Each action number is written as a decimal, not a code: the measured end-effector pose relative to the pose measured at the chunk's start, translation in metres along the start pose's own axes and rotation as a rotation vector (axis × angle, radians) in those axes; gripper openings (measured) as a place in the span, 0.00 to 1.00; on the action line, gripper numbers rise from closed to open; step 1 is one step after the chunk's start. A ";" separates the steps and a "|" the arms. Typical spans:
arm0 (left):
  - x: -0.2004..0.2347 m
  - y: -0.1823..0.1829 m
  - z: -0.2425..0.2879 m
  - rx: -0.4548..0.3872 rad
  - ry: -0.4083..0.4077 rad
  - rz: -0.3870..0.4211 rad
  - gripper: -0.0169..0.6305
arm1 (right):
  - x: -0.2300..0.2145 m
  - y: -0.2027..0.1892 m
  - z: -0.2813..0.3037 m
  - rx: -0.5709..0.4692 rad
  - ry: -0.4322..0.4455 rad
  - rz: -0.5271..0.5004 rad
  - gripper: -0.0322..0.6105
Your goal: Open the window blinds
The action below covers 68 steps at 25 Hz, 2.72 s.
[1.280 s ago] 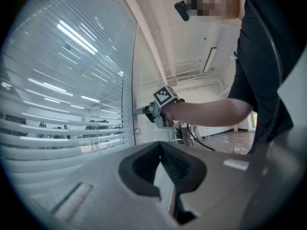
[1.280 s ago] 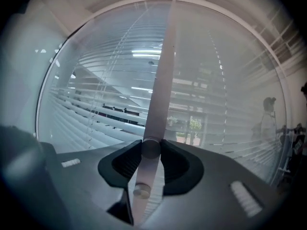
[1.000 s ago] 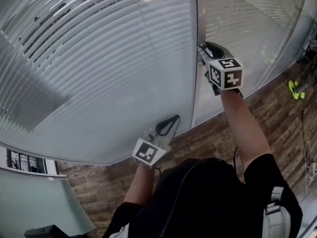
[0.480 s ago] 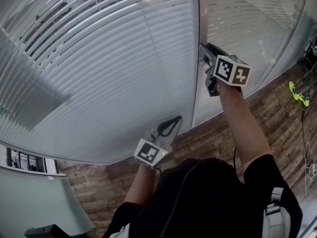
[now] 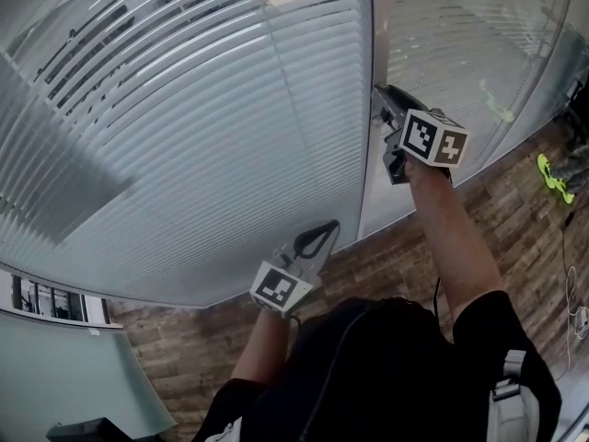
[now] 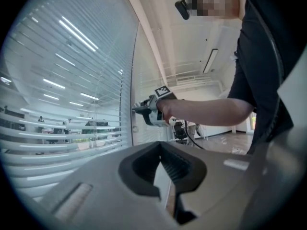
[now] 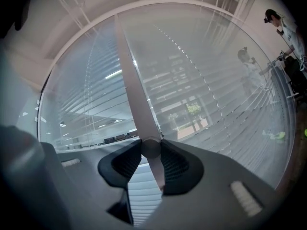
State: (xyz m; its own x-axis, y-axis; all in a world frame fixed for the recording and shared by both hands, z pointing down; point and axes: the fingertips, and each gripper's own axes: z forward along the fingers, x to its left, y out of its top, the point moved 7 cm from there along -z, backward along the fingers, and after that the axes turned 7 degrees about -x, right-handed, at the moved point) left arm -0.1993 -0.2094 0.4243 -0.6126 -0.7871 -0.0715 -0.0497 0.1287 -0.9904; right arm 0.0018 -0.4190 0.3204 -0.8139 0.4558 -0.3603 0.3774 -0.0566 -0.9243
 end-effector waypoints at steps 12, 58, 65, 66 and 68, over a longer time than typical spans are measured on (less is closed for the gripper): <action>0.015 0.000 -0.005 0.001 0.024 0.000 0.03 | 0.000 0.001 -0.001 0.000 0.014 -0.048 0.26; -0.078 -0.003 0.151 0.017 -0.094 -0.003 0.03 | -0.110 -0.012 -0.269 -0.044 0.319 -0.390 0.06; -0.089 0.007 0.168 0.024 -0.114 -0.002 0.03 | -0.119 -0.004 -0.279 -0.019 0.327 -0.398 0.06; -0.091 0.008 0.170 0.024 -0.116 -0.001 0.03 | -0.121 -0.003 -0.280 -0.018 0.328 -0.397 0.06; -0.094 0.006 0.174 0.025 -0.120 0.001 0.03 | -0.123 -0.002 -0.280 -0.024 0.338 -0.392 0.06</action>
State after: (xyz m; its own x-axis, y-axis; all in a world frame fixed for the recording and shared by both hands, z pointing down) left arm -0.0049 -0.2401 0.4041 -0.5140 -0.8537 -0.0843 -0.0284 0.1151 -0.9929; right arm 0.2250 -0.2265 0.4018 -0.7098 0.7001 0.0772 0.0856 0.1945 -0.9772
